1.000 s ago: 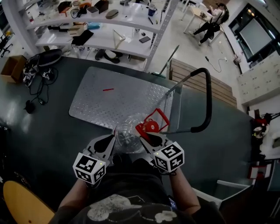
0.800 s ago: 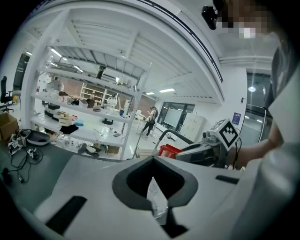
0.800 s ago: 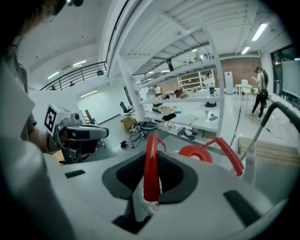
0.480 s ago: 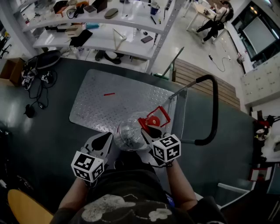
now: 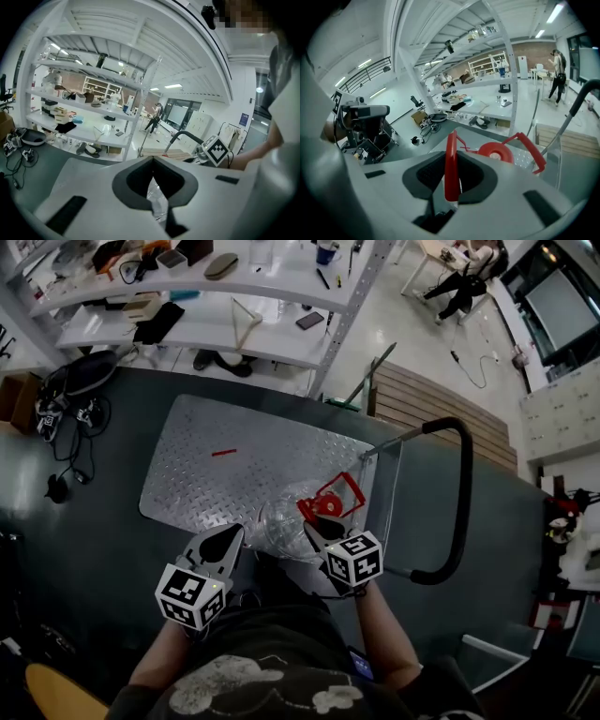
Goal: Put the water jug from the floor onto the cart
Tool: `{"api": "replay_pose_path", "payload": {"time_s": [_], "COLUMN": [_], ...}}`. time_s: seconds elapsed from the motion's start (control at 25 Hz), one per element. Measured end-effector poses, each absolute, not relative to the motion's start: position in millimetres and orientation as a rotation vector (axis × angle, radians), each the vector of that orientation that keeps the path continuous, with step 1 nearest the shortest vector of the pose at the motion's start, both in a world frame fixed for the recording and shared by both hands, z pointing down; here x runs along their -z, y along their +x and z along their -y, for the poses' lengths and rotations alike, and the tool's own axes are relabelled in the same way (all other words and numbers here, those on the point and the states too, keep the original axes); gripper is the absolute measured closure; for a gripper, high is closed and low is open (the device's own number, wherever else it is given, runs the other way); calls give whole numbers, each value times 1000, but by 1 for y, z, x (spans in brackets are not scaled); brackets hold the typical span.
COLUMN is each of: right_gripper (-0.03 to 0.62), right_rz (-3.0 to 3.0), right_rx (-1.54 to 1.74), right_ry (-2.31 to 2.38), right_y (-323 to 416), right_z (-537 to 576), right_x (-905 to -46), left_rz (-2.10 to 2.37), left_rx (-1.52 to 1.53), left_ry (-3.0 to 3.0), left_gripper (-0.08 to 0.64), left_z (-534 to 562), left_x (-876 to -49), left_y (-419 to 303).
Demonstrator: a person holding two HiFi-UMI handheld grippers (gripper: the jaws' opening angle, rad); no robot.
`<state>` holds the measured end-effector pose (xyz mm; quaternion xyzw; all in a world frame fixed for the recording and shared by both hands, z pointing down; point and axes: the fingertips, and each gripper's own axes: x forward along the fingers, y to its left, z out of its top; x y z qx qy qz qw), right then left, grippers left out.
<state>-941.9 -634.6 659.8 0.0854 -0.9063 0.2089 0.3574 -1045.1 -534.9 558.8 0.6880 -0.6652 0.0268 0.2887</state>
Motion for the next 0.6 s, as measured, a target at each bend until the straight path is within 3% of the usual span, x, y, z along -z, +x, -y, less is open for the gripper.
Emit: {"api": "replay_pose_path", "payload": {"time_s": [0.6], "right_gripper": [551], "right_rz": [2289], "right_rx": [-603], "right_ry": [162], "right_y": [-992], "right_z": [645], "right_x": [-713], "left_rz": [1729], "left_rx": [-110], "left_ry": [1786], "left_gripper": [552], "left_z": [569], "left_x": [-591], "left_y": [-1053]}}
